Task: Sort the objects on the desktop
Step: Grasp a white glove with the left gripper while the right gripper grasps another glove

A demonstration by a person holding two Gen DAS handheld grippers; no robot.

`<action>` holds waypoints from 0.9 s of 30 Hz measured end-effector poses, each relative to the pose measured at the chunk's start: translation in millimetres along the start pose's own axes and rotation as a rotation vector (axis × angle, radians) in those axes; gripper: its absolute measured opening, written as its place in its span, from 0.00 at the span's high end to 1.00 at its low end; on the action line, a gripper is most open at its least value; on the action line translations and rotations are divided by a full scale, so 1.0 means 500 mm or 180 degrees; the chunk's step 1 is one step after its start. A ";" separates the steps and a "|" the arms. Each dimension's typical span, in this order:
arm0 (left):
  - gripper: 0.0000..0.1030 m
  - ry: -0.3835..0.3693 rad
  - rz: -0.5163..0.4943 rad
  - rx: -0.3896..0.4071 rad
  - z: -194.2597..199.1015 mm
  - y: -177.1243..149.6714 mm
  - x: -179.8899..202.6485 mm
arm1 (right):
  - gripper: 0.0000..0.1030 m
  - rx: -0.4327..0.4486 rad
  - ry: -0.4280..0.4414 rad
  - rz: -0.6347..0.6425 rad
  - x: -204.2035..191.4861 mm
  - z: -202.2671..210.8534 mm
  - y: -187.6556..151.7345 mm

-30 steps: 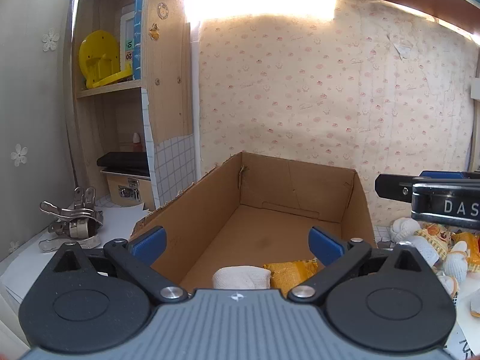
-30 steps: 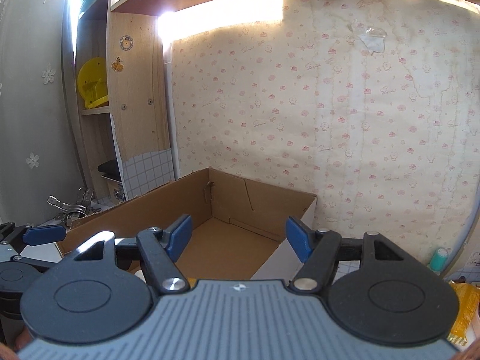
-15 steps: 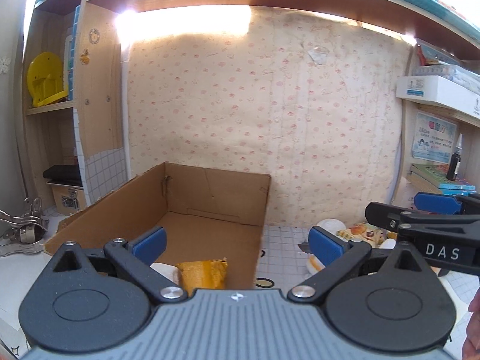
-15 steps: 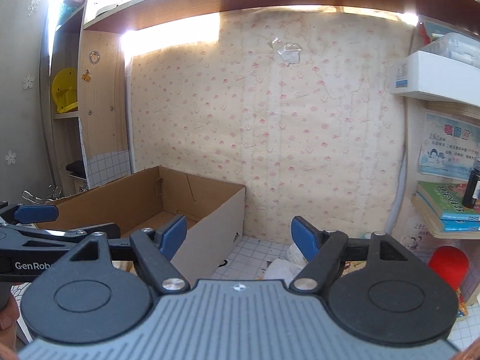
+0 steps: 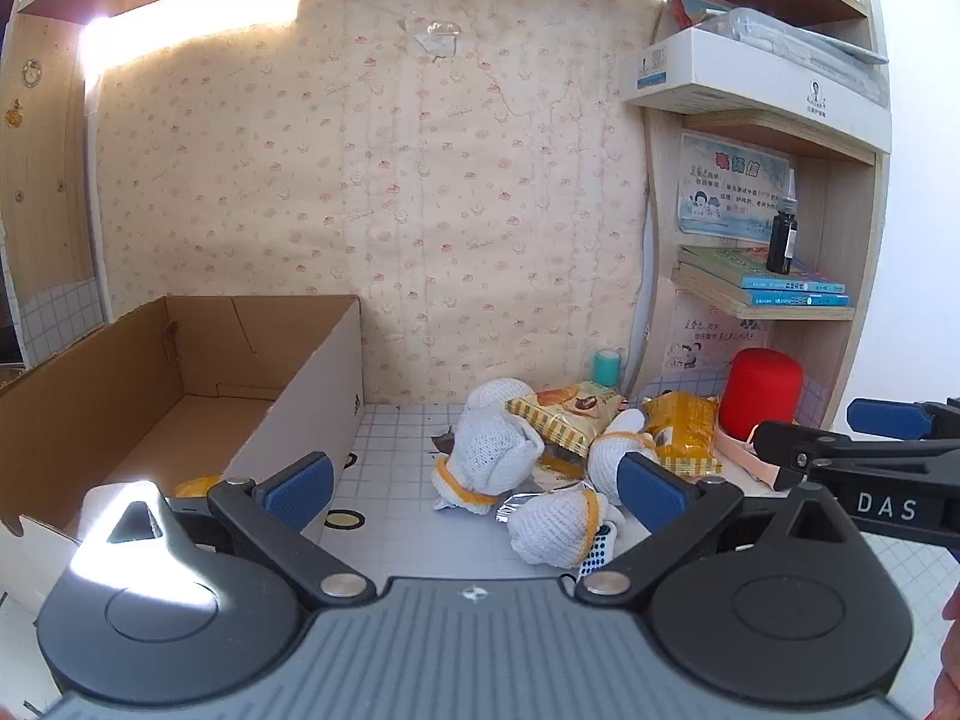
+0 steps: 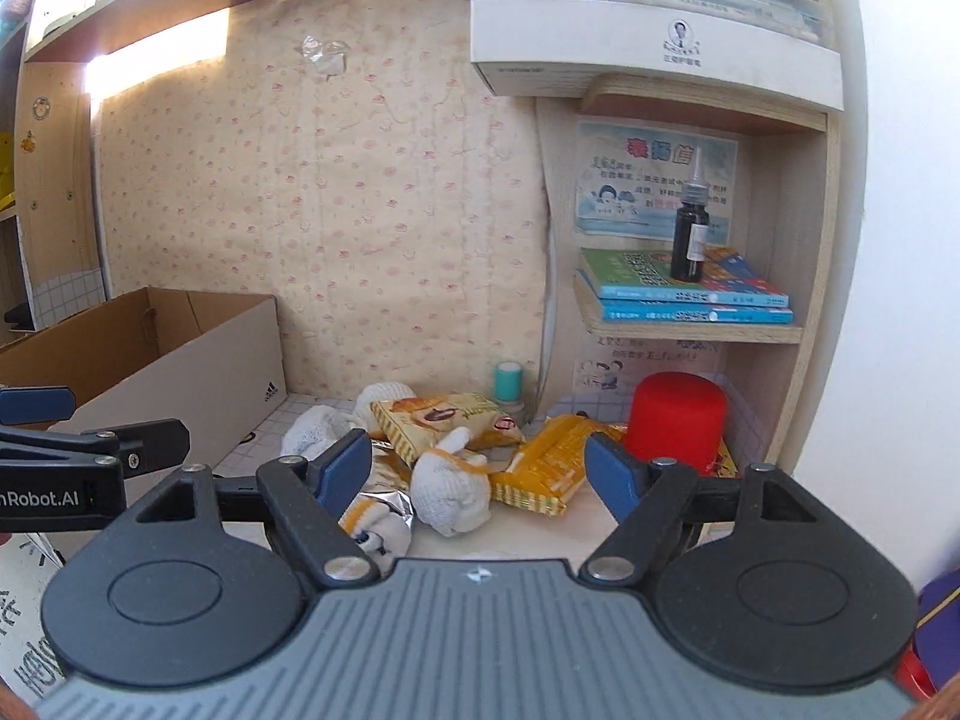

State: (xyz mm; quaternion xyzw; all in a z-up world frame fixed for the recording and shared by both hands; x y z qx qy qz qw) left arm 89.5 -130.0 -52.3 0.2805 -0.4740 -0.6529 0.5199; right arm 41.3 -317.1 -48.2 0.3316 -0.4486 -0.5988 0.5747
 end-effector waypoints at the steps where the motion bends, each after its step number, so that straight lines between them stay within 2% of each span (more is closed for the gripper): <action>1: 0.00 -0.0007 -0.0006 -0.0030 -0.008 -0.006 0.007 | 0.26 -0.0027 -0.0030 0.0001 0.008 -0.003 -0.010; 13: 0.00 -0.0019 -0.0090 -0.0183 -0.081 -0.055 0.065 | 0.26 -0.0199 -0.0098 -0.0133 0.056 -0.029 -0.071; 27: 0.00 0.0031 -0.0162 -0.0364 -0.180 -0.074 0.092 | 0.26 -0.0235 -0.0035 -0.0158 0.063 -0.065 -0.077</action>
Point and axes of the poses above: each gripper's, at about its wrist camera, not at the fingertips, and z roughly against the way its jaws point, x to its right, y to its top, the point moved 7 cm from there along -z, roughly the way its jaws point, and after that the axes turned 7 degrees about z, right-handed, at the moved point
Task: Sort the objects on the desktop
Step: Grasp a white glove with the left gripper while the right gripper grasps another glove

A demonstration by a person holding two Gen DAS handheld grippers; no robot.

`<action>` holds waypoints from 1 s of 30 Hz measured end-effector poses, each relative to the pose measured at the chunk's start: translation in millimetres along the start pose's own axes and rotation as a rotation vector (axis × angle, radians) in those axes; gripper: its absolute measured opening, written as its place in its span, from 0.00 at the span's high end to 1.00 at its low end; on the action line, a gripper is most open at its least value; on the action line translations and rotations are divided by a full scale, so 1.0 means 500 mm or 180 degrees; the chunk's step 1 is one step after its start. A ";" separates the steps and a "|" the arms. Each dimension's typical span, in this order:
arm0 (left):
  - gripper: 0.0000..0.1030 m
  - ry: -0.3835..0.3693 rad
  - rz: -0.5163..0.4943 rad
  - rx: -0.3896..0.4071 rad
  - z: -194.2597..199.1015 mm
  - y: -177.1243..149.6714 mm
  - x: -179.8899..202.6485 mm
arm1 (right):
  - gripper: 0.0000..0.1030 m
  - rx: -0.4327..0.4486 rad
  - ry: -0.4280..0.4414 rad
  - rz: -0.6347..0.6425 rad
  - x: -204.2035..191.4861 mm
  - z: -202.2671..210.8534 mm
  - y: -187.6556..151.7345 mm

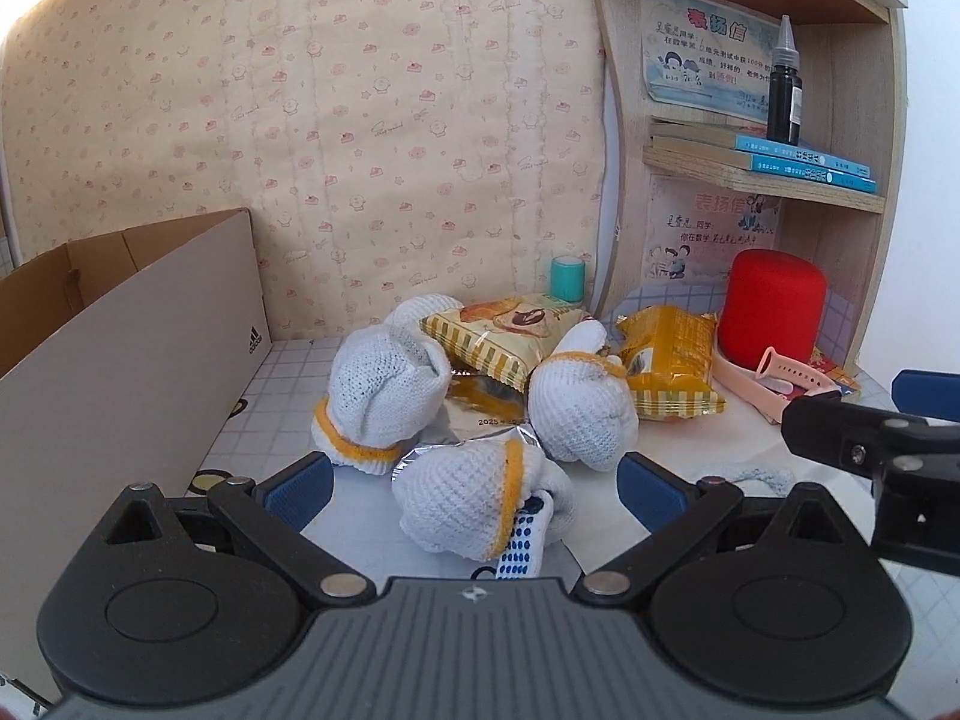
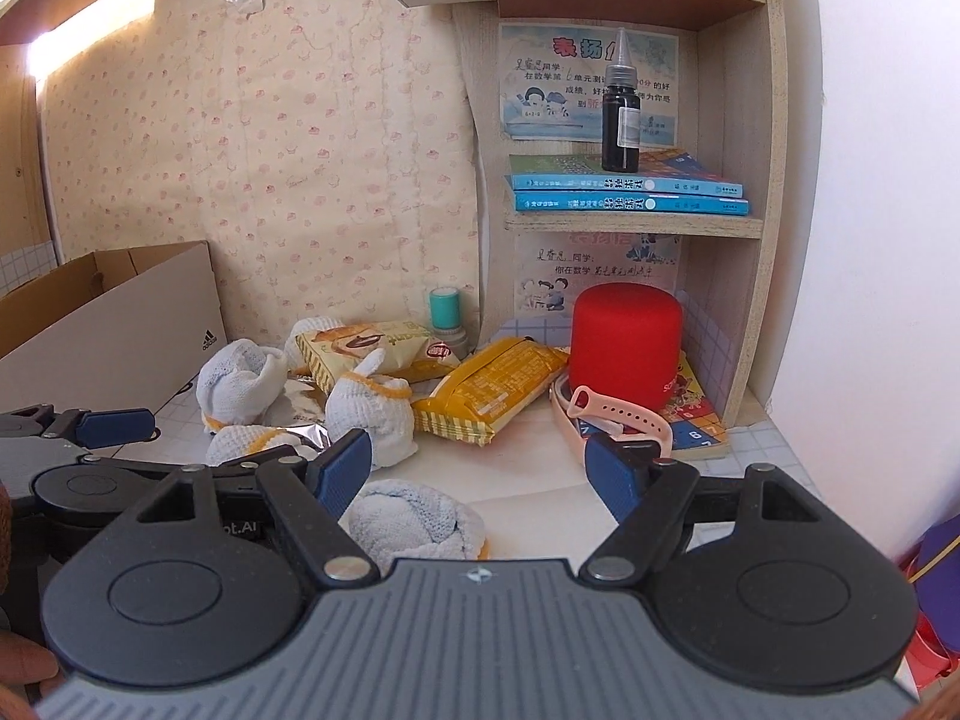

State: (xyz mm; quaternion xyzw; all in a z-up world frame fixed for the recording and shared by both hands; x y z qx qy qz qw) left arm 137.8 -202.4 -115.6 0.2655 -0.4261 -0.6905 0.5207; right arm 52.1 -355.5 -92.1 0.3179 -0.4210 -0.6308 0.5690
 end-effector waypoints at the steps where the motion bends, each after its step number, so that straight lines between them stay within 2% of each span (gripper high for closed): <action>1: 0.00 0.0002 -0.0003 -0.0018 -0.007 0.000 0.000 | 0.25 -0.0009 -0.0003 0.0003 0.000 -0.005 0.000; 7: 0.00 0.0029 0.0040 -0.0144 -0.039 -0.007 -0.004 | 0.25 -0.0071 0.0024 0.0037 -0.002 -0.047 0.008; 10: 0.01 0.0084 0.0016 -0.0167 -0.054 -0.013 -0.009 | 0.25 -0.0073 0.0166 0.0020 -0.015 -0.074 0.022; 13: 0.10 0.0049 0.0026 -0.0205 -0.064 -0.019 -0.014 | 0.26 -0.0108 0.0357 0.0072 -0.037 -0.106 0.040; 19: 0.16 -0.0020 -0.0057 -0.0173 -0.066 -0.029 -0.009 | 0.26 -0.0310 0.0580 0.0242 -0.082 -0.175 0.050; 22: 0.25 -0.0112 0.0000 -0.0185 -0.067 -0.031 -0.016 | 0.26 -0.0423 0.0634 0.0243 -0.093 -0.204 0.042; 26: 0.30 -0.0169 0.0035 -0.0156 -0.065 -0.029 -0.026 | 0.27 -0.0532 0.0735 0.0223 -0.103 -0.237 0.034; 30: 0.35 -0.0192 0.0020 -0.0135 -0.062 -0.032 -0.027 | 0.27 -0.0605 0.0721 0.0275 -0.112 -0.259 0.032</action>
Point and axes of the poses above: each gripper's, at about its wrist camera, not at the fingertips, and z roughly against the way its jaws point, x to its right, y to its top, the point moved 7 cm from there along -z, roughly the way its jaws point, and after that the axes turned 7 degrees about z, right-handed, at the moved point
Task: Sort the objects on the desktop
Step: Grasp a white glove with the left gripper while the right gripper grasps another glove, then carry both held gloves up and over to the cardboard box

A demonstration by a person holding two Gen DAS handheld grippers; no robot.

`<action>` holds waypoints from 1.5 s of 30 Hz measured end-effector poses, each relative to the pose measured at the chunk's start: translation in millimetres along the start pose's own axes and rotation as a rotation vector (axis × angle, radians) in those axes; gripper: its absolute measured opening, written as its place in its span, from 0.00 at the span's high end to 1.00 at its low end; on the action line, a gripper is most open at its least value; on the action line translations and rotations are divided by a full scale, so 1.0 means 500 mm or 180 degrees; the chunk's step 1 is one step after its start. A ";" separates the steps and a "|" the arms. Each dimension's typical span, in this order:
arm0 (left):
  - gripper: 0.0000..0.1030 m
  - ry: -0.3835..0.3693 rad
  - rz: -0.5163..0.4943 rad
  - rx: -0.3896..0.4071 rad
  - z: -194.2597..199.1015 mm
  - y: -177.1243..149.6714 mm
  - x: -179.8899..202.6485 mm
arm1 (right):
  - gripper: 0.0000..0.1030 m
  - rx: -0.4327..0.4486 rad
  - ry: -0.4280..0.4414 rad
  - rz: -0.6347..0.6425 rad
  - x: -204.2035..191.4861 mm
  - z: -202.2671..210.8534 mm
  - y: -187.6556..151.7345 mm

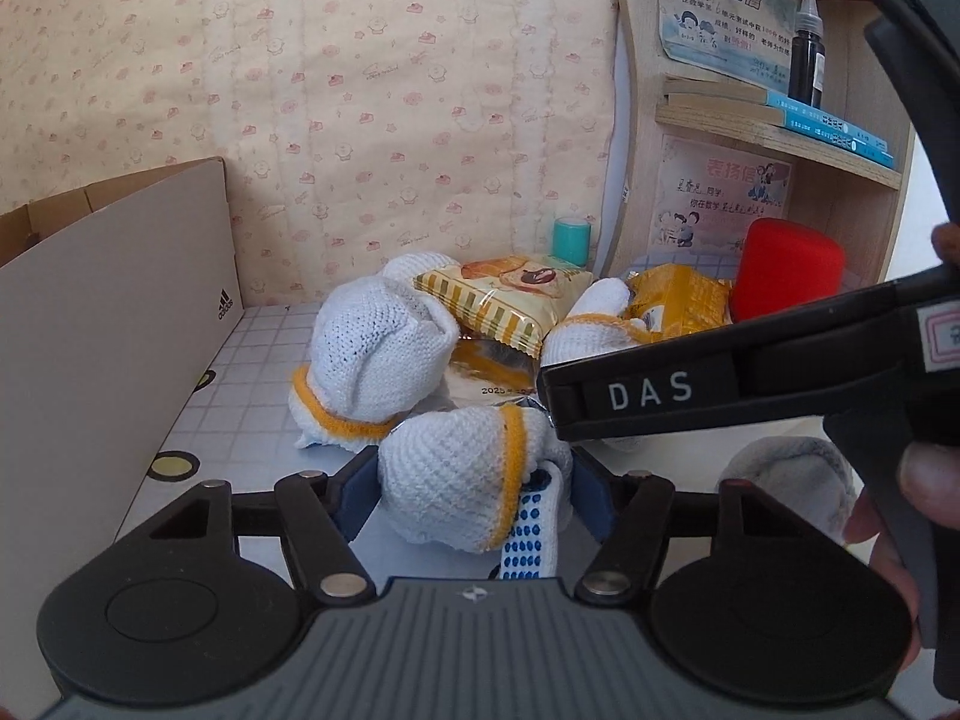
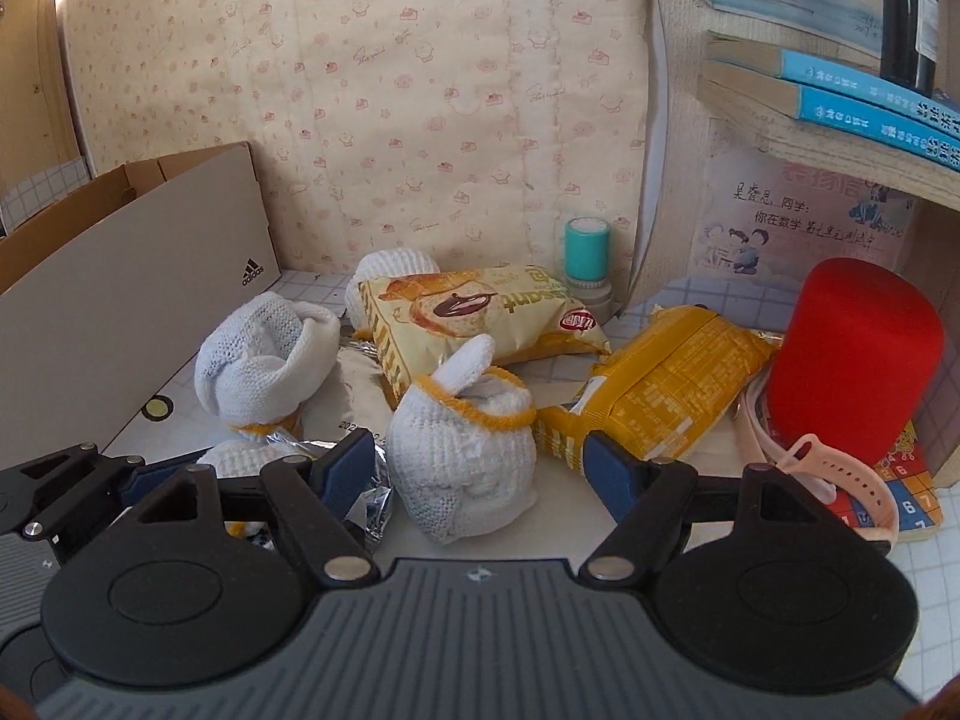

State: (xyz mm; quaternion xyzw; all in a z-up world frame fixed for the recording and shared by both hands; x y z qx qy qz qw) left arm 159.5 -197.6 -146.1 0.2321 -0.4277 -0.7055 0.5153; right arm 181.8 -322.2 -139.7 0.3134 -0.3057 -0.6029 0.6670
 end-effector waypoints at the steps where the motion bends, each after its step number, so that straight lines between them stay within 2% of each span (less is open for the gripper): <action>1: 0.36 -0.0004 -0.0003 0.0007 0.002 -0.001 0.000 | 0.29 -0.0009 0.0006 0.0020 -0.002 -0.005 0.001; 2: 0.37 -0.0011 -0.0013 0.0014 0.004 -0.002 0.000 | 0.36 -0.0042 0.0013 0.0043 -0.004 -0.013 0.000; 4: 0.38 -0.0014 -0.0029 0.0017 0.007 -0.004 -0.001 | 0.42 -0.0111 0.0015 0.0061 -0.006 -0.031 -0.005; 5: 0.39 -0.0018 -0.0023 0.0021 0.007 -0.004 -0.001 | 0.48 -0.0090 0.0047 0.0013 -0.006 -0.034 -0.006; 8: 0.40 -0.0018 0.0009 0.0037 0.011 -0.005 -0.005 | 0.53 -0.0018 0.0076 -0.0118 -0.001 -0.023 -0.006; 24: 0.43 -0.0069 -0.0032 0.0370 0.109 0.022 0.002 | 0.54 0.0519 -0.0125 -0.0106 0.013 0.156 0.007; 34: 0.43 0.0001 0.0028 0.0644 0.215 0.065 -0.015 | 0.54 0.0775 -0.0173 -0.0068 -0.006 0.261 0.015; 45: 0.43 0.0099 0.0074 0.0978 0.347 0.099 -0.058 | 0.54 0.1029 -0.0112 0.0043 -0.068 0.356 0.036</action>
Point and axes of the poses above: each gripper's, at about its wrist camera, not at the fingertips, and z roughly against the way its jaws point, x to its right, y to its top, the point moved 7 cm from there along -z, roughly the way its jaws point, and after that the axes turned 7 degrees about z, right-handed, at the moved point
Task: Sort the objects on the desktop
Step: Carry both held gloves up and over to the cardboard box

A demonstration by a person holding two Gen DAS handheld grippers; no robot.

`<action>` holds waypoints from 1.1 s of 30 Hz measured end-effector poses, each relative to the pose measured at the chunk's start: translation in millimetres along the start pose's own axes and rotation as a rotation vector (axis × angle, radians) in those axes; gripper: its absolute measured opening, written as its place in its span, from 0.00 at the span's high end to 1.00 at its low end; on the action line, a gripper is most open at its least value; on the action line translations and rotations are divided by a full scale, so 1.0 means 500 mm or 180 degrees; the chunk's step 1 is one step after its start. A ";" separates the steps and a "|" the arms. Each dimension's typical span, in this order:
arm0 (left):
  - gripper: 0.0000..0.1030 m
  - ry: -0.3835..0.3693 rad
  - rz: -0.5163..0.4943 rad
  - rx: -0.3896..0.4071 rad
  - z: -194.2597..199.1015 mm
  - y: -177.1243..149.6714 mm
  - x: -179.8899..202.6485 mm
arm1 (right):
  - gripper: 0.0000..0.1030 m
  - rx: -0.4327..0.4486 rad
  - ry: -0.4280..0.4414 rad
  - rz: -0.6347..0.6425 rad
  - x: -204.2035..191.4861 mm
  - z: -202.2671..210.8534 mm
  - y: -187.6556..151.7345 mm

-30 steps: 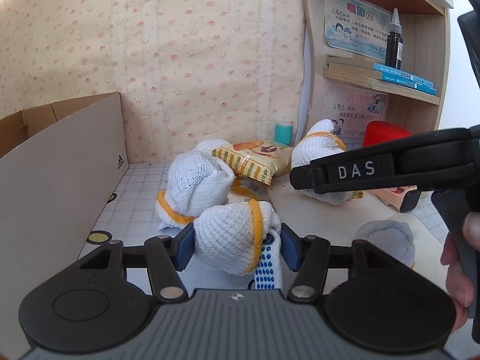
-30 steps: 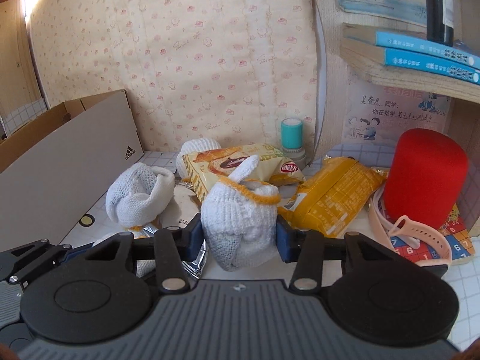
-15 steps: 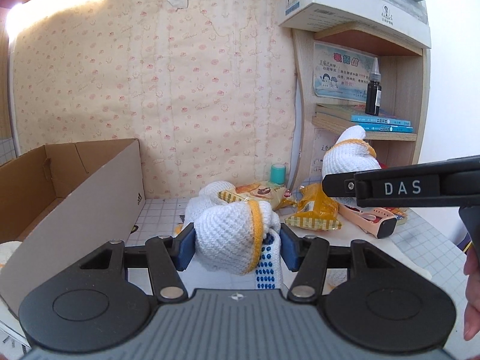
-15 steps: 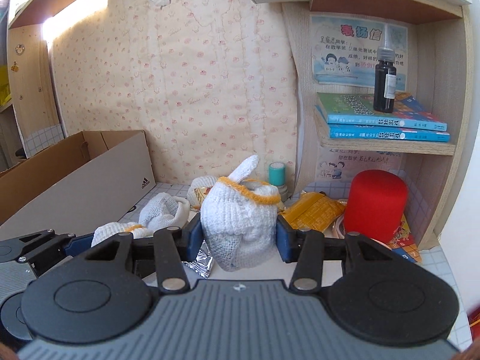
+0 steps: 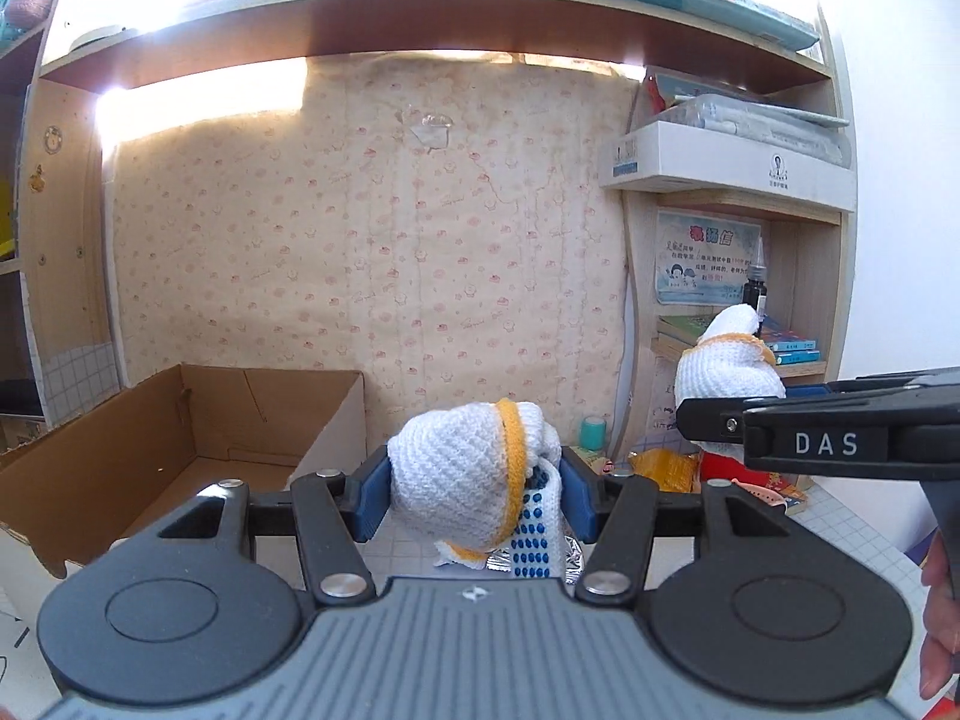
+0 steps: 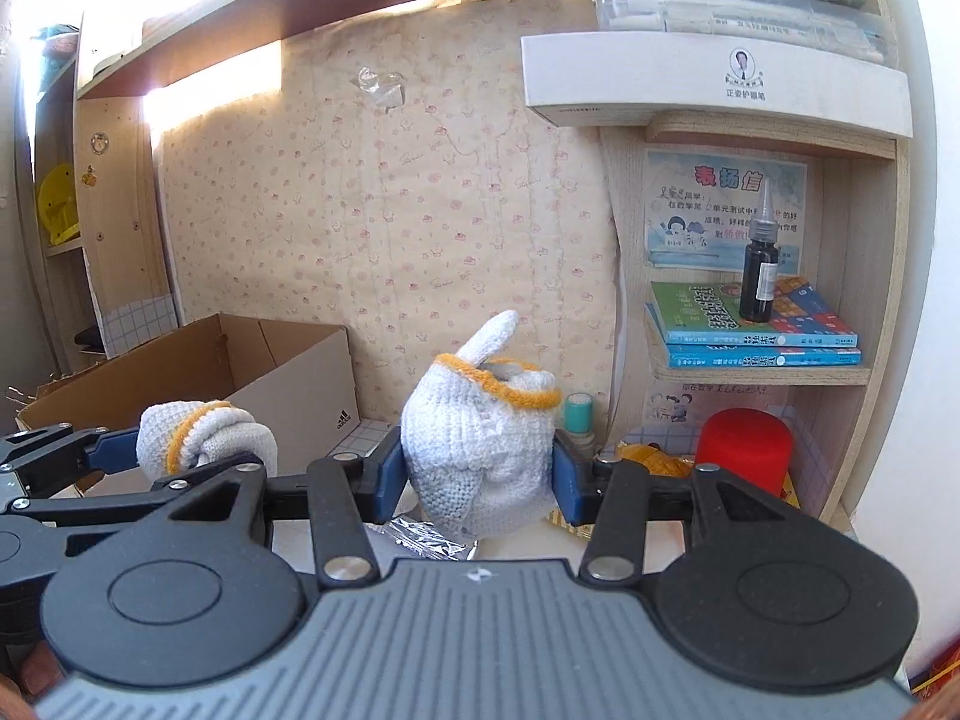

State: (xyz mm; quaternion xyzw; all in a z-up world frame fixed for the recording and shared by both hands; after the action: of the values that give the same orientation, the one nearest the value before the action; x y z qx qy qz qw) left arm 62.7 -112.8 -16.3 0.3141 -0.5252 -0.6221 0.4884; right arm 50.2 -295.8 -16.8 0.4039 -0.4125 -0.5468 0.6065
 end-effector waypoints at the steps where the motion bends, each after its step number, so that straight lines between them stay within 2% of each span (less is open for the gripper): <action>1: 0.43 0.0022 0.0014 0.0028 0.010 0.007 -0.008 | 0.54 0.0013 0.0013 0.0007 -0.006 0.004 0.003; 8: 0.43 0.0224 0.0106 0.0174 0.054 0.041 -0.075 | 0.54 0.0101 0.0203 0.0082 -0.076 0.017 0.031; 16: 0.43 0.0484 0.0279 0.0217 0.076 0.060 -0.183 | 0.53 0.0171 0.0491 0.0219 -0.182 -0.003 0.069; 33: 0.43 0.0980 0.0386 0.0138 0.039 0.081 -0.391 | 0.53 0.0090 0.0967 0.0454 -0.386 -0.111 0.125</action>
State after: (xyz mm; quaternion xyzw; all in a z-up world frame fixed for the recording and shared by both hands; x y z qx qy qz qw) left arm 119.9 78.3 3.5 0.3839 -0.4753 -0.5245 0.5929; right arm 111.1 -96.8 12.1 0.4600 -0.3513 -0.4292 0.6934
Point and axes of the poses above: each gripper's, at about its wrist camera, not at the fingertips, and z roughly against the way its jaws point, x to its right, y to its top, the point moved 7 cm from there along -z, roughly the way its jaws point, and after that the axes turned 7 degrees about z, right-handed, at the moved point
